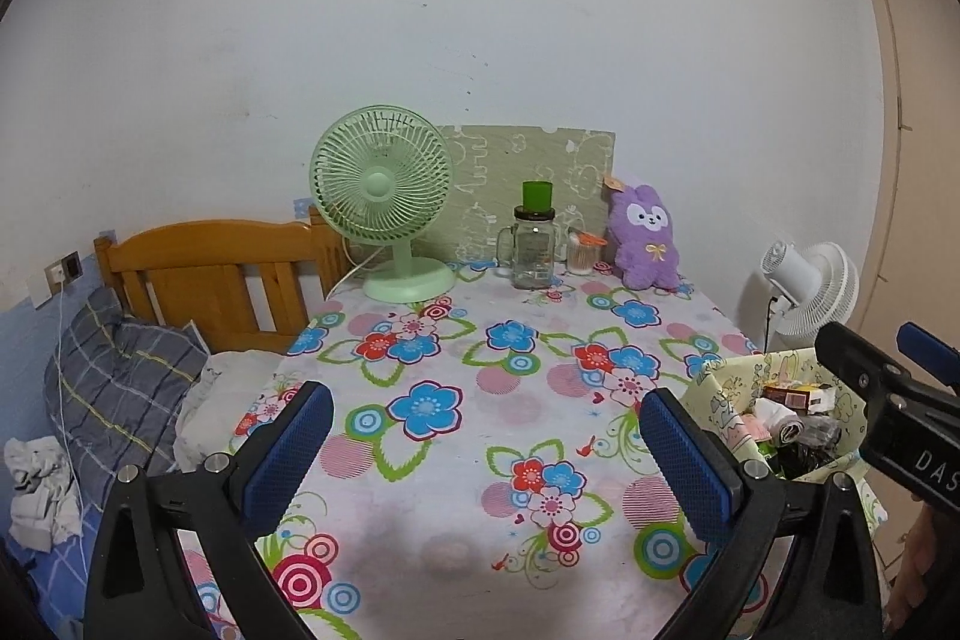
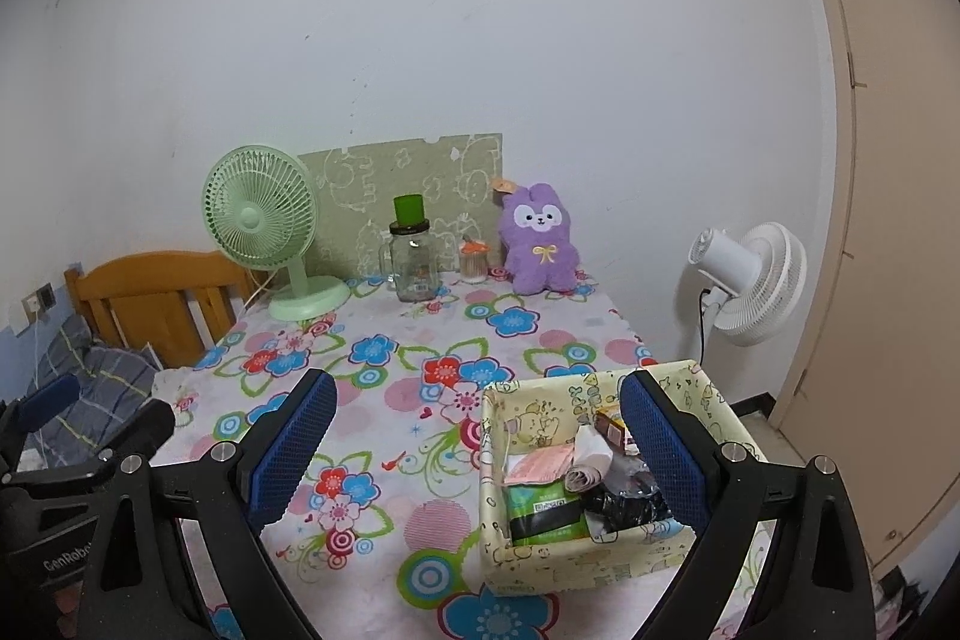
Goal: Organize soft objects
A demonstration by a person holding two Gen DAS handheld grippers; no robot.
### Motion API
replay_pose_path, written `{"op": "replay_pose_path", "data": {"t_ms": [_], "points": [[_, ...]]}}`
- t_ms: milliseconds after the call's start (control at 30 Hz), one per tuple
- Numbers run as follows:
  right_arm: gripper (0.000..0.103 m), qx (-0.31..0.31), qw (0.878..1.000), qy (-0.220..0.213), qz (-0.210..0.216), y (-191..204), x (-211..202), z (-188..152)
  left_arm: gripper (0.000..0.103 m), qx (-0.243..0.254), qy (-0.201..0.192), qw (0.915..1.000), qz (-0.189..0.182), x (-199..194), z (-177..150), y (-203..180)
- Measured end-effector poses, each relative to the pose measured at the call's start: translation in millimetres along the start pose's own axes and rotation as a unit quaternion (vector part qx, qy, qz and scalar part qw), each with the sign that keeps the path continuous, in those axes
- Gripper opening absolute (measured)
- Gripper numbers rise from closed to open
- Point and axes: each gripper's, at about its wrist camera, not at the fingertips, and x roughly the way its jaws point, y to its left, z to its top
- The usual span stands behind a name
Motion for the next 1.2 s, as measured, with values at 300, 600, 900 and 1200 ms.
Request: {"op": "replay_pose_path", "data": {"t_ms": [300, 600, 900, 1200], "points": [[0.097, -0.005, 1.000, -0.001, 0.003, 2.7, -2.7, -0.5, 0.103, -0.003, -0.002, 1.0000, -0.001, -1.5, 0.9, 1.3], [0.097, -0.004, 1.000, -0.001, 0.006, 3.0, -2.4, -0.4, 0.103, -0.003, -0.002, 1.0000, -0.001, -1.0, 1.3, 1.1], [0.097, -0.002, 1.000, 0.003, 0.010, 3.2, -0.6, -2.3, 0.103, -0.002, -0.002, 1.0000, -0.004, -1.8, 0.7, 1.0], [0.098, 0.002, 1.000, 0.009, 0.009, 1.7, 2.3, -3.5, 0.103, -0.007, -0.011, 0.9999, 0.008, -1.9, 2.4, 3.1]]}}
